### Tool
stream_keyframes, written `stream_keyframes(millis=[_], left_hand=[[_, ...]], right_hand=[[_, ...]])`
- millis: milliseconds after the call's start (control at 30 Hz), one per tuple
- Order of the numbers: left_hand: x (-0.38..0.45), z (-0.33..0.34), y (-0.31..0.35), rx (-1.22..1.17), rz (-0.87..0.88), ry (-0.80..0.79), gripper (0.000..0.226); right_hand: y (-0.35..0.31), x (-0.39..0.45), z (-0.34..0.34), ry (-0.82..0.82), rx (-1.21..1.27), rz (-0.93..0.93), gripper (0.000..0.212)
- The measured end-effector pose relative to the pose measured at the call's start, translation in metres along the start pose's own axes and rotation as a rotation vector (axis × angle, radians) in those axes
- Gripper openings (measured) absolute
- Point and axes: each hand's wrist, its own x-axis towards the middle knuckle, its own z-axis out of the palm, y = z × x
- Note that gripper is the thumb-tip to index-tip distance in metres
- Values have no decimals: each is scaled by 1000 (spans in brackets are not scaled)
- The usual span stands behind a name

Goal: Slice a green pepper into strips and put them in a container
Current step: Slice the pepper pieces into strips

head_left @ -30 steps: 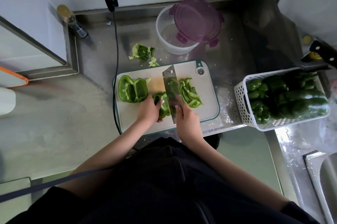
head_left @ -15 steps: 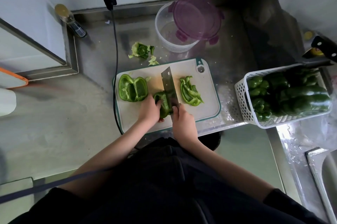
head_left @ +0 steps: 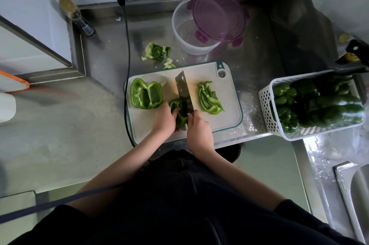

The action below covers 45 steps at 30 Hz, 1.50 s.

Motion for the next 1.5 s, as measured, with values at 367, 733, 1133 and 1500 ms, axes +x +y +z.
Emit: stream_keyframes(millis=[367,733,1133,1500], left_hand=[[-3,-10,5,-149,-74,-98,22],[-2,-11,15,-94,-39,-38,18],[1,-9,1,155,119,142,21],[4,-7,-5,297,128,111,28]], right_hand=[[-12,27,-12,21,-66,-43,31],[2,24,-46,125,203,-54,34],[1,11,-41,-10,128,-122,33],[-11,8,-30,-41,88,-99,26]])
